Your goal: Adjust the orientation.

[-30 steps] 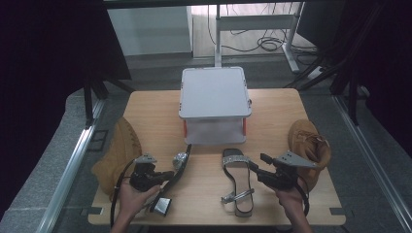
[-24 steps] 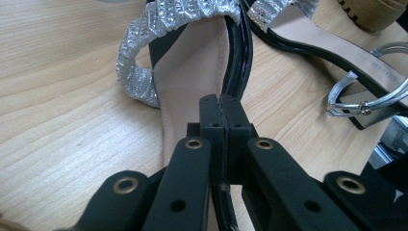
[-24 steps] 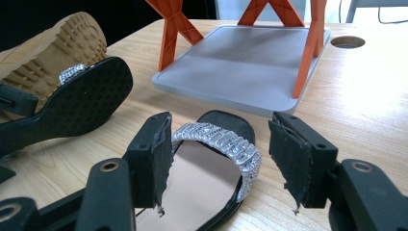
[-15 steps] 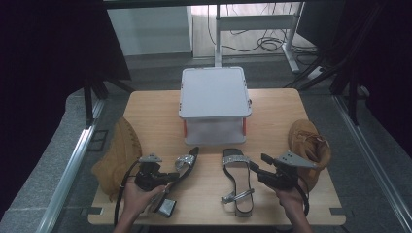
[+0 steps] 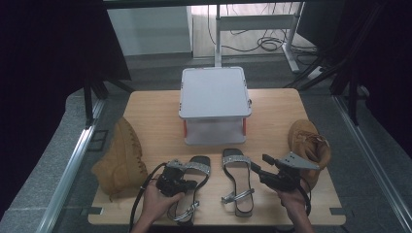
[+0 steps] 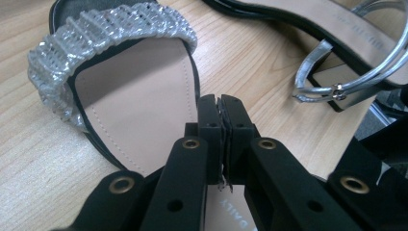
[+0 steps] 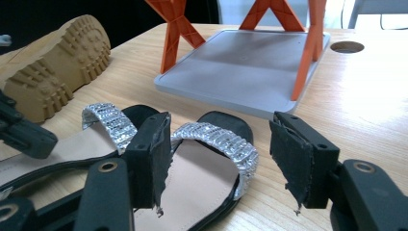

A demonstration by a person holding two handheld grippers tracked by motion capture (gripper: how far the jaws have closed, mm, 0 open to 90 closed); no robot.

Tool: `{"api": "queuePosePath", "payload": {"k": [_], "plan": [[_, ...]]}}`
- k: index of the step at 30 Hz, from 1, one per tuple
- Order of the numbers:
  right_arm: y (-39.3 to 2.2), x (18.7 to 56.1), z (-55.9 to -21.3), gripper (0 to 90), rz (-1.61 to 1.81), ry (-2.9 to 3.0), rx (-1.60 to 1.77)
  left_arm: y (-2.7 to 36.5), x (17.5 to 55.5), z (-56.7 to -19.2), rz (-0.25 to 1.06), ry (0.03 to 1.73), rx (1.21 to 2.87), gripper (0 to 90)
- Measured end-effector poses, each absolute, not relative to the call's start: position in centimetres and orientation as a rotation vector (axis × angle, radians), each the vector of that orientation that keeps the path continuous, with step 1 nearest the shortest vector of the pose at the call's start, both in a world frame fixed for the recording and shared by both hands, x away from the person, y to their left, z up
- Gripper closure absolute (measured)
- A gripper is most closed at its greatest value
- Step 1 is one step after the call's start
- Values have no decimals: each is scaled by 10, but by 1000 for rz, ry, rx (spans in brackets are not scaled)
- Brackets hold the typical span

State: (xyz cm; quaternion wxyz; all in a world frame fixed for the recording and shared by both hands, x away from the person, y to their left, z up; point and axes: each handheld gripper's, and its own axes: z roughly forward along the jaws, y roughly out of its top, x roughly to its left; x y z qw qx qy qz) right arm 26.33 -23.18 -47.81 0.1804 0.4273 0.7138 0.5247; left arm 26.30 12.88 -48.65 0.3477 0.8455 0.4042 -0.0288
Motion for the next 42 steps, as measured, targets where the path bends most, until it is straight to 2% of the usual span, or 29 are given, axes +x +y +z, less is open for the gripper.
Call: {"api": "queuePosePath", "payload": {"k": [20, 42], "plan": [[-229, 262, -483, 400, 1461, 2023, 1231, 106, 249, -491, -85, 1007, 2293, 887], [-233, 263, -485, 397, 1461, 2011, 1215, 127, 257, -495, -74, 1063, 2339, 899]]}}
